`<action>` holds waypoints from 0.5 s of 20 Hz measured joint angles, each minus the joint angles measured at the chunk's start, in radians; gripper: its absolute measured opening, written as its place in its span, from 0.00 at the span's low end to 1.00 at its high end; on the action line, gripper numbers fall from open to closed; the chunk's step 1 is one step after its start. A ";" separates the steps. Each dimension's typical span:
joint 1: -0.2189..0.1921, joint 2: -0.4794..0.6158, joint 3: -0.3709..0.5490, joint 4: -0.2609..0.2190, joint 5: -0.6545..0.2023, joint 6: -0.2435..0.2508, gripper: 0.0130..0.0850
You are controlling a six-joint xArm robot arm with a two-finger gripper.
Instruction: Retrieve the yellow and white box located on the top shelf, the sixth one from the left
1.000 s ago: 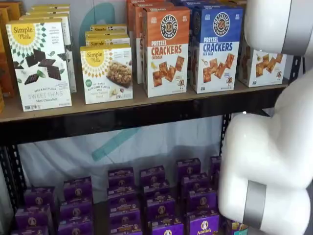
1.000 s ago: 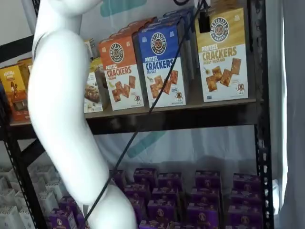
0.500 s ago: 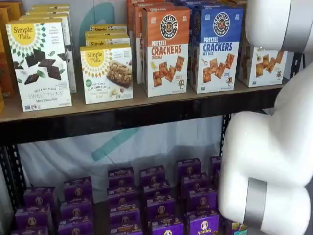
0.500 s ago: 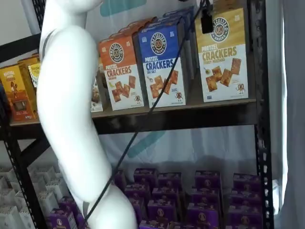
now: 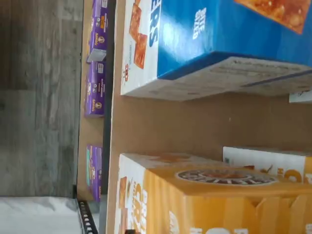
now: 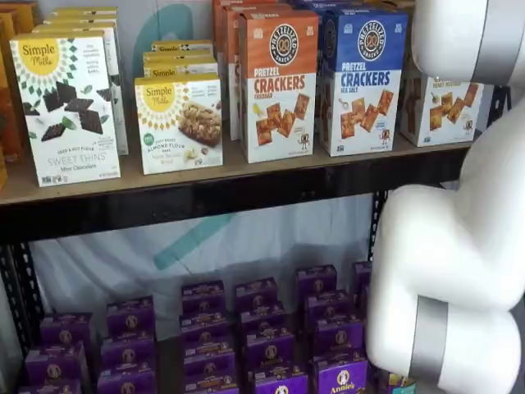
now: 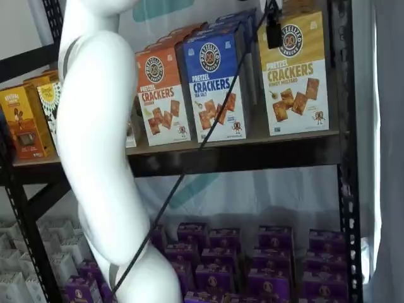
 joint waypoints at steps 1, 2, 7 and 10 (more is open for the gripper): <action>0.004 0.004 -0.005 -0.008 0.006 0.002 1.00; 0.006 0.007 -0.008 -0.014 0.009 0.003 1.00; 0.020 0.034 -0.048 -0.050 0.056 0.014 1.00; 0.024 0.051 -0.074 -0.061 0.085 0.018 1.00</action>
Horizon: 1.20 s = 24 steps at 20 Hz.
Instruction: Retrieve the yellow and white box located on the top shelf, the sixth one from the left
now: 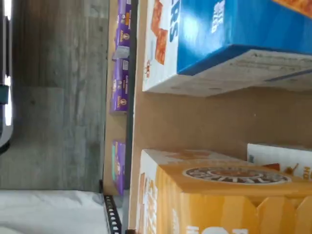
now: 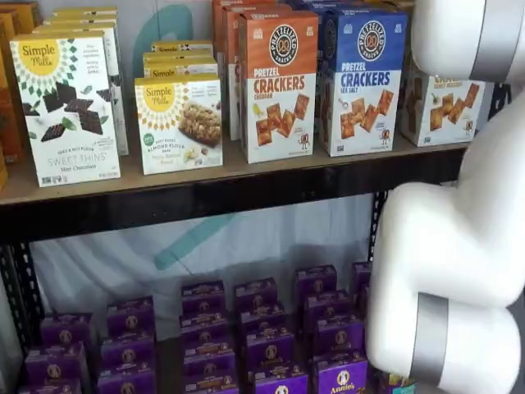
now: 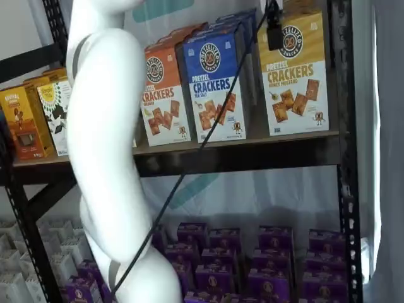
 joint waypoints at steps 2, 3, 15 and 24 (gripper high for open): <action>0.000 0.004 -0.006 -0.002 0.005 0.000 1.00; 0.000 0.006 -0.008 -0.002 0.006 0.000 1.00; -0.011 0.010 -0.017 0.011 0.013 -0.005 0.83; -0.018 0.009 -0.027 0.018 0.025 -0.008 0.78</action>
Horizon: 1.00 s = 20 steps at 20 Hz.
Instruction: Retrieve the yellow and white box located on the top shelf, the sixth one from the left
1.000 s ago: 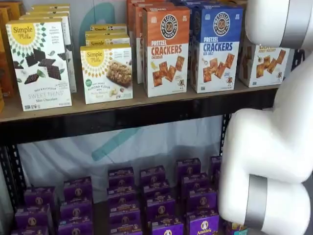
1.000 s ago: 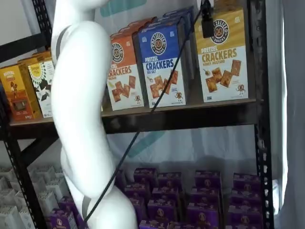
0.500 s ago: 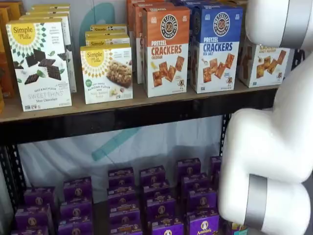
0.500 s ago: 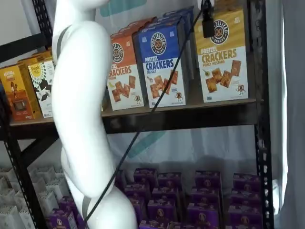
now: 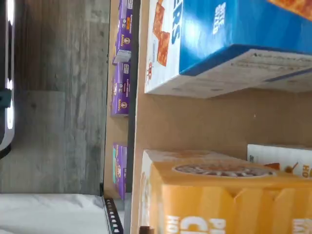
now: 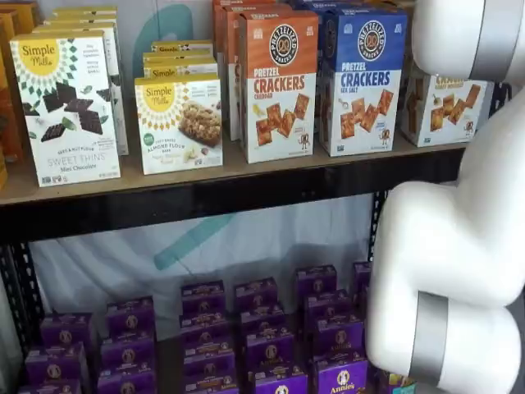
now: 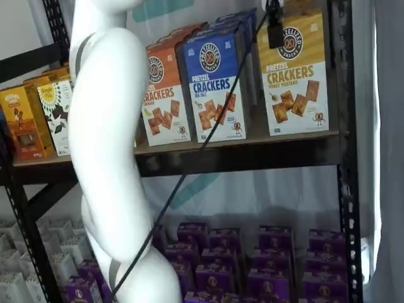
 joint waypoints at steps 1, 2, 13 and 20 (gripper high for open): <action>-0.001 -0.001 0.000 0.002 0.000 0.000 0.72; -0.002 -0.001 0.001 0.003 0.000 0.000 0.72; -0.020 0.005 -0.030 0.030 0.038 -0.003 0.72; -0.025 0.005 -0.034 0.026 0.048 -0.008 0.67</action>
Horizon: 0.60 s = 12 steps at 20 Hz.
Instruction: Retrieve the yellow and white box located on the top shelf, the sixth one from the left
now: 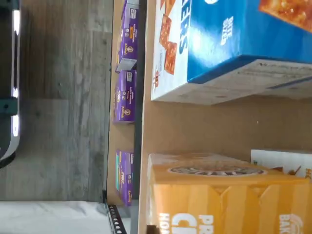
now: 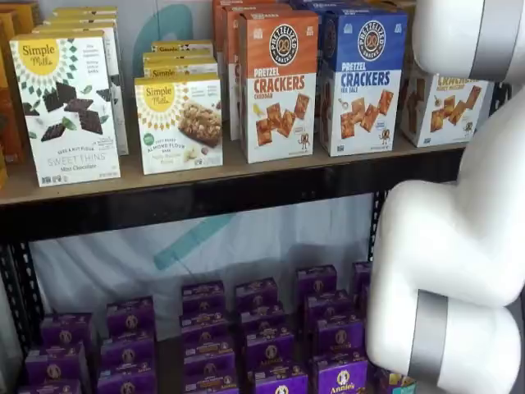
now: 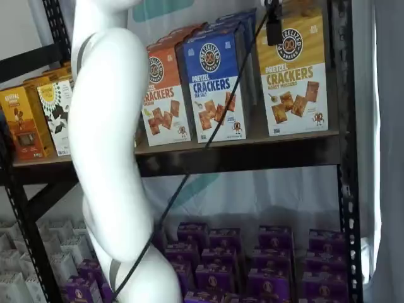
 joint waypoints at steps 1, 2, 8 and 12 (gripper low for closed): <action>-0.001 0.000 -0.001 0.001 0.000 0.000 0.67; -0.001 0.001 -0.002 0.002 0.001 0.000 0.67; -0.006 0.009 -0.017 0.008 0.014 -0.001 0.67; -0.017 0.017 -0.036 0.022 0.030 -0.003 0.67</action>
